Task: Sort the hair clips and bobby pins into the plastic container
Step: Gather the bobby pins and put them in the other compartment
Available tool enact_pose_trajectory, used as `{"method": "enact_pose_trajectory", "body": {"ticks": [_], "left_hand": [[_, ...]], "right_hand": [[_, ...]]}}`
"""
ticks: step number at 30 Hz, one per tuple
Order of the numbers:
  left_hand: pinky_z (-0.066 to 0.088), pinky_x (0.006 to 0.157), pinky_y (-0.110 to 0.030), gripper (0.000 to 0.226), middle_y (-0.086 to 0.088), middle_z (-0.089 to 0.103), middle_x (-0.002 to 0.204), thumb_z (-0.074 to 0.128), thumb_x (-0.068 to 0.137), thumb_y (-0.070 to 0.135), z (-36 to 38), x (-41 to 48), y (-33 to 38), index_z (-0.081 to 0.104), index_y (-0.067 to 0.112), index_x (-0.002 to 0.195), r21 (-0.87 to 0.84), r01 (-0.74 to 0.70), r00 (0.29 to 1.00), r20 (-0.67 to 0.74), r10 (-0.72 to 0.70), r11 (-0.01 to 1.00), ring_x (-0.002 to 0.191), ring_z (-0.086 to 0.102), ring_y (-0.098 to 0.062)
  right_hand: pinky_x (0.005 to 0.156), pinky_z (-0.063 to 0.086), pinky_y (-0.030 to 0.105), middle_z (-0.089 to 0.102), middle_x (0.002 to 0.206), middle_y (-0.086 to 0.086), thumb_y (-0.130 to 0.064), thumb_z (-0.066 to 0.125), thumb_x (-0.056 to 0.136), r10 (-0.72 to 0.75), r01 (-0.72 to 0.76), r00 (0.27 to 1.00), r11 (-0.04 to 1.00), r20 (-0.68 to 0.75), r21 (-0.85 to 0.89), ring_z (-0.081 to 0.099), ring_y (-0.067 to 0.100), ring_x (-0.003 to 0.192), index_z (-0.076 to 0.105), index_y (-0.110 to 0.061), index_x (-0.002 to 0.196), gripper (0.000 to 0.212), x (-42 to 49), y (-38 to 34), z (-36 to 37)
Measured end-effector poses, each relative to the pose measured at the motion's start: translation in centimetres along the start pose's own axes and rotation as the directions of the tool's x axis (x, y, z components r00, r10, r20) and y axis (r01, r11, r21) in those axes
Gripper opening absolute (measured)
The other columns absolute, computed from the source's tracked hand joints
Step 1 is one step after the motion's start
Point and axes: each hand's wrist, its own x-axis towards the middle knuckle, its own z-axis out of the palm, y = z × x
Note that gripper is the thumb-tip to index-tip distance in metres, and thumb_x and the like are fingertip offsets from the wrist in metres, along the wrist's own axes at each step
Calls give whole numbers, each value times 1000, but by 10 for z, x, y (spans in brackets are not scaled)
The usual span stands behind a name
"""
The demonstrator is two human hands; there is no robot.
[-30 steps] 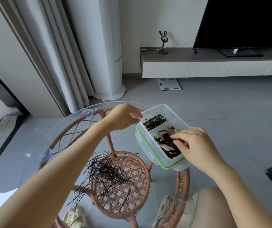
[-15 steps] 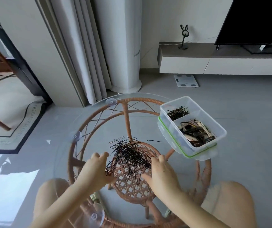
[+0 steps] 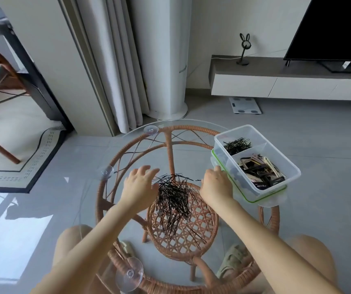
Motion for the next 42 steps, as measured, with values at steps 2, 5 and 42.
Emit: {"method": "enact_pose_trajectory", "body": {"ticks": [2,5,42], "left_hand": [[27,111,-44,46,-3,39,145,42,94,29,4,16,1,38,25,139,1,-25,997,66,25,1000,134,31,-26],[30,106,-38,40,-2,44,137,40,94,25,9,21,7,45,23,134,-11,-100,990,96,101,995,127,36,-24],[56,57,-28,12,-10,66,64,67,71,5,-8,-28,11,73,-1,79,-316,334,931,258,-258,888,51,56,-19]], "right_hand": [[73,44,33,54,108,13,-6,51,84,0,-1,999,1000,48,25,54,28,97,51,-3,103,19,-2,-9,5],[69,41,31,59,105,14,-8,47,87,-123,114,985,991,121,73,59,29,92,51,-3,104,18,-13,-21,12],[80,55,32,72,98,10,-7,57,85,-332,356,935,879,-127,319,67,21,87,68,-5,103,21,-54,-6,10]]}}
